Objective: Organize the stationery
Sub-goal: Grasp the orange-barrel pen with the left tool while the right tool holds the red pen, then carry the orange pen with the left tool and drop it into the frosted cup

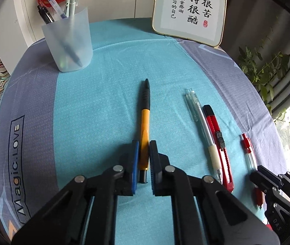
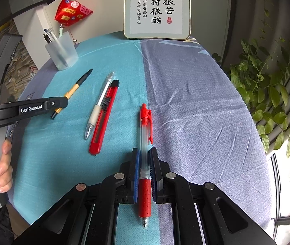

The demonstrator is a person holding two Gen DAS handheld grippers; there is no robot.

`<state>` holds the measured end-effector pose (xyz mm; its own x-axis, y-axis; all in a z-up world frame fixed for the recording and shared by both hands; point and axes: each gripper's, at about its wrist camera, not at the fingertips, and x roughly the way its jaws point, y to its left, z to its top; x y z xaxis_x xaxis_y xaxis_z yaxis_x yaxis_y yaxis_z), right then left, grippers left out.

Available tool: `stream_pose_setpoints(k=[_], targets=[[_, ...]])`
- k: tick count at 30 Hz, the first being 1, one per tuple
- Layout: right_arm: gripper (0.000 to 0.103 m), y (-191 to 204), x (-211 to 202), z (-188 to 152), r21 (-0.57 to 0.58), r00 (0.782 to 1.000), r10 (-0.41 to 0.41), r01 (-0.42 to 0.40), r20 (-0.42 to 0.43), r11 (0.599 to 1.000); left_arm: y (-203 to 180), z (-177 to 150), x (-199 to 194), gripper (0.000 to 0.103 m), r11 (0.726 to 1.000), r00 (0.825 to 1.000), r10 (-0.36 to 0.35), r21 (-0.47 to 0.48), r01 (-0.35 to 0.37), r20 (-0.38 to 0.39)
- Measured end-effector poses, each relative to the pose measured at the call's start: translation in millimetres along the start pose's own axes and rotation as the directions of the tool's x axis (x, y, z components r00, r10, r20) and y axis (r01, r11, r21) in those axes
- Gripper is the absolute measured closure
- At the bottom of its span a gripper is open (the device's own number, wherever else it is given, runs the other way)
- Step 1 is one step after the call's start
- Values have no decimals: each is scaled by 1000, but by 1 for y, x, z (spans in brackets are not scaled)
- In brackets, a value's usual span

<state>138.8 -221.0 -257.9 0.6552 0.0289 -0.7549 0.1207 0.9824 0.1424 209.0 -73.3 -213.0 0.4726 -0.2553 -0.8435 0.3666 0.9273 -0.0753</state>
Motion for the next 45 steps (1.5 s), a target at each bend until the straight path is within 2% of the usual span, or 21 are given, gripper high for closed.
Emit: stream_pose_setpoints(k=[20,23,27,41,45], targets=[[93,4,-8,2,10,1000,7,-7,10,1000,-4,6,-66,95,1000,985,-11,16,9,172],[93,9,-12,5,1,1000,12,-12,21,1000,-2,6,-74,95,999,980,12,28,-18,196],[93,17,-18,9,-8,999,19,-19,37,1000,8,8,-84,95,1000,978,6,16,-10,208],[93,36,-18,11,-25,998,48,-47,41,999,49,36,-138,95,997,949,79,-15,-78,306],[93,38,-19,11,-27,998,50,-49,41,998,62,51,-148,95,998,947,68,-29,-62,315]])
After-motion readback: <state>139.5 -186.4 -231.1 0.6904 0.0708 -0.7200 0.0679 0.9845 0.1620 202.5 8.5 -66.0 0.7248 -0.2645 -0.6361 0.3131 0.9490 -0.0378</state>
